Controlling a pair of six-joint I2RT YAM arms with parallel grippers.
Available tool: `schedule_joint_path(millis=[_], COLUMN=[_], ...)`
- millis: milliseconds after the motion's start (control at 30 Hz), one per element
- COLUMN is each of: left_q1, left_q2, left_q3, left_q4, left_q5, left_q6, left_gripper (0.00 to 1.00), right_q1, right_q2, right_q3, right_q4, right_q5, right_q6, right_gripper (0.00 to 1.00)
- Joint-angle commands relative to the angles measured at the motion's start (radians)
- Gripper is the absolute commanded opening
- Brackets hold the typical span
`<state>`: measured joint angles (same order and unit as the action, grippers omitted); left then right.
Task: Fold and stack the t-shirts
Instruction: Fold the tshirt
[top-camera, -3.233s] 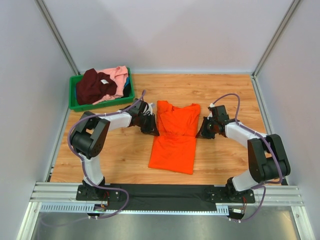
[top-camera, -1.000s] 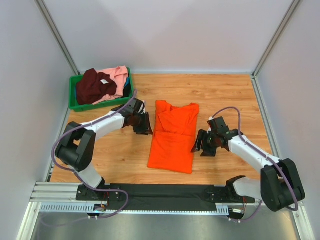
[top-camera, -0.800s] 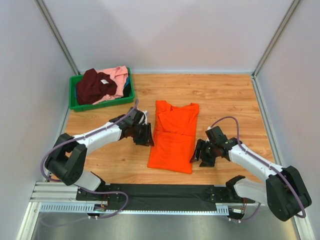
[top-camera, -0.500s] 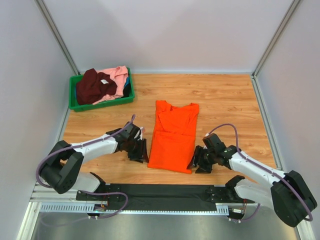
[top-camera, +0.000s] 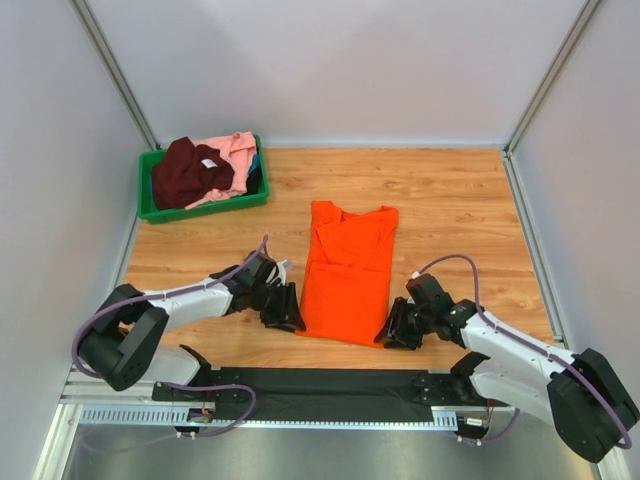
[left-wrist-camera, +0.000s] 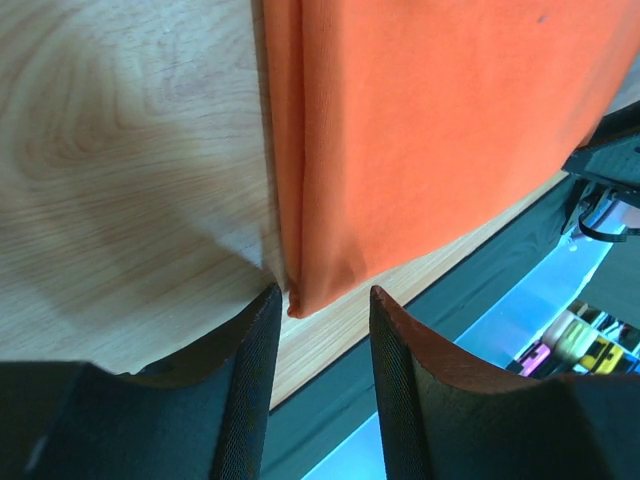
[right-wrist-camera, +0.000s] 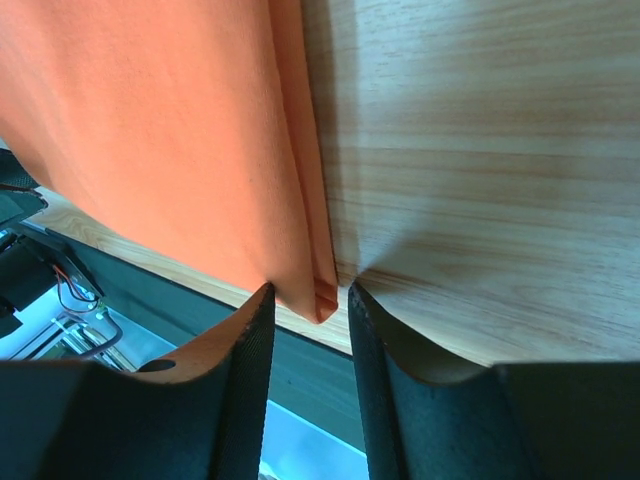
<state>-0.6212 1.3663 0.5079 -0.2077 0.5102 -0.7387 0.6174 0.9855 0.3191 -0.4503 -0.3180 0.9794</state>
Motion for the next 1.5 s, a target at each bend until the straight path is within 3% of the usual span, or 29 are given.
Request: schedule_joint_path(millis=[0, 167, 233, 333, 400, 433, 467, 767, 800, 833, 933, 1300, 1467], left_q1=[-0.003, -0.003, -0.003, -0.005, -0.008, -0.006, -0.009, -0.037, -0.037, -0.037, -0.043, -0.06, -0.06], left_q2=[-0.004, 0.01, 0.016, 0.028, 0.027, 0.025, 0.017, -0.096, -0.092, -0.085, -0.059, -0.052, -0.045], left_q3=[-0.011, -0.017, -0.016, -0.016, -0.016, -0.016, -0.017, -0.019, -0.019, -0.02, -0.034, -0.055, -0.063], left_q4=[0.031, 0.034, 0.042, 0.044, 0.047, 0.047, 0.048, -0.012, -0.015, -0.012, 0.014, 0.048, 0.056], left_q5=[0.008, -0.001, 0.005, 0.008, 0.016, 0.016, 0.016, -0.028, -0.032, -0.03, -0.029, -0.038, -0.048], left_q6=[-0.004, -0.007, -0.01, -0.018, -0.03, -0.036, -0.042, -0.085, -0.084, -0.082, -0.085, -0.091, -0.097], left_gripper=[0.48, 0.46, 0.41, 0.19, 0.06, 0.03, 0.0, 0.0, 0.0, 0.0, 0.0, 0.0, 0.0], right_q1=[0.01, 0.01, 0.012, 0.012, 0.012, 0.013, 0.013, 0.013, 0.013, 0.013, 0.019, 0.11, 0.139], right_q2=[0.004, 0.005, 0.001, -0.021, -0.04, -0.047, -0.053, -0.215, -0.217, -0.219, -0.22, -0.177, -0.174], right_q3=[-0.026, -0.028, -0.026, -0.025, -0.022, -0.02, -0.017, 0.008, 0.002, -0.003, -0.015, -0.068, -0.069], right_q4=[0.002, 0.004, -0.001, -0.002, 0.007, 0.01, 0.012, -0.119, -0.117, -0.113, -0.107, -0.038, -0.022], right_q5=[0.033, 0.039, 0.04, 0.057, 0.069, 0.072, 0.074, 0.119, 0.112, 0.097, 0.089, 0.131, 0.158], right_q6=[0.007, 0.005, 0.004, -0.005, -0.021, -0.024, -0.028, -0.035, -0.033, -0.022, -0.004, 0.053, 0.088], right_gripper=[0.37, 0.31, 0.29, 0.21, 0.1, 0.01, 0.0, 0.0, 0.02, 0.15, 0.3, 0.42, 0.39])
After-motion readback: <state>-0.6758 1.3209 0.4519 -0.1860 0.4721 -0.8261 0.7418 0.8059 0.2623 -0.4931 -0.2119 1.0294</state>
